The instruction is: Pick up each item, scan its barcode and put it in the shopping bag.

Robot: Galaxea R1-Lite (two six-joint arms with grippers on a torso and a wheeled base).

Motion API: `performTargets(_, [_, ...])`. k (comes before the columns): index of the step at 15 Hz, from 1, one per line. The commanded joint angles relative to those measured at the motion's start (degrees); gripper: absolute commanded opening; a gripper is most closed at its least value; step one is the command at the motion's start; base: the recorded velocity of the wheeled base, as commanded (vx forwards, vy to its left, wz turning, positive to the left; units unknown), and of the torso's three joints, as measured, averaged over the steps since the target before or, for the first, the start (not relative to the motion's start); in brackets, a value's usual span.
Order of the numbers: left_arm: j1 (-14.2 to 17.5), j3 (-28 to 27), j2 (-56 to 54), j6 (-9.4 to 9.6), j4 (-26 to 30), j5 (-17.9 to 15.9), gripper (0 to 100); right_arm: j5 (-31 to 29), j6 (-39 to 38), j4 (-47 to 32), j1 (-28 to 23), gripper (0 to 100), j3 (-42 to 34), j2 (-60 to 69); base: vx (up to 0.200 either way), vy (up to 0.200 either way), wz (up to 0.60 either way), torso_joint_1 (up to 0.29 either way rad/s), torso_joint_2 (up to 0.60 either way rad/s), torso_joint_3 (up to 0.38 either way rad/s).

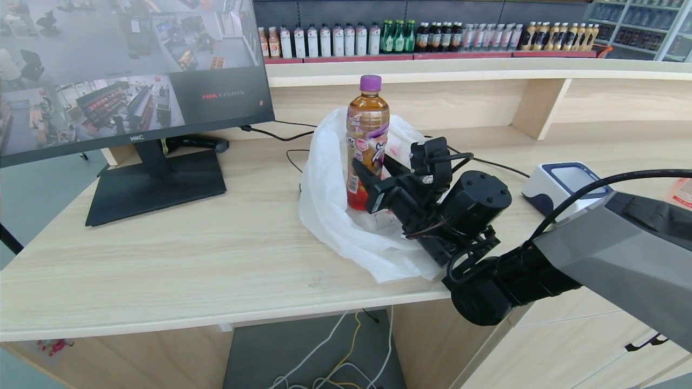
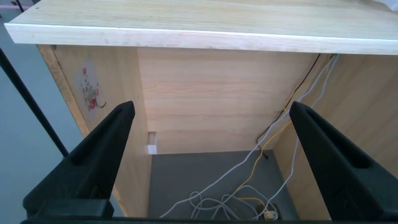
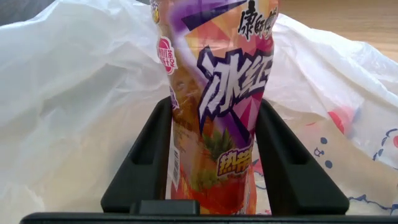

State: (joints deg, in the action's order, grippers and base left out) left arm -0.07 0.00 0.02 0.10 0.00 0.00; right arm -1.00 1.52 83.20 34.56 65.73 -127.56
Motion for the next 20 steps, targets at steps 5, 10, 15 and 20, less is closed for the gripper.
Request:
performTargets(5, [-0.01,0.00,-0.02,0.08,0.00,0.00,100,0.03,0.06,-0.58,-0.37,0,0.89,0.38,0.000,0.000,0.00,0.000,0.00,0.000])
performTargets(10, [-0.01,0.00,-0.02,-0.01,0.00,0.00,100,0.03,-0.03,-0.06,-0.28,100,0.89,0.56,0.000,0.000,0.00,0.000,0.00,0.000])
performTargets(15, [-0.01,0.00,-0.02,-0.01,0.00,0.00,100,0.03,0.06,2.58,-0.02,100,-1.04,1.70,0.000,0.000,0.00,0.000,0.00,0.000])
performTargets(20, [0.07,0.00,-0.02,0.08,0.00,0.00,100,0.12,0.15,6.10,-0.02,100,-9.31,7.06,0.000,0.000,0.00,0.000,0.00,0.000])
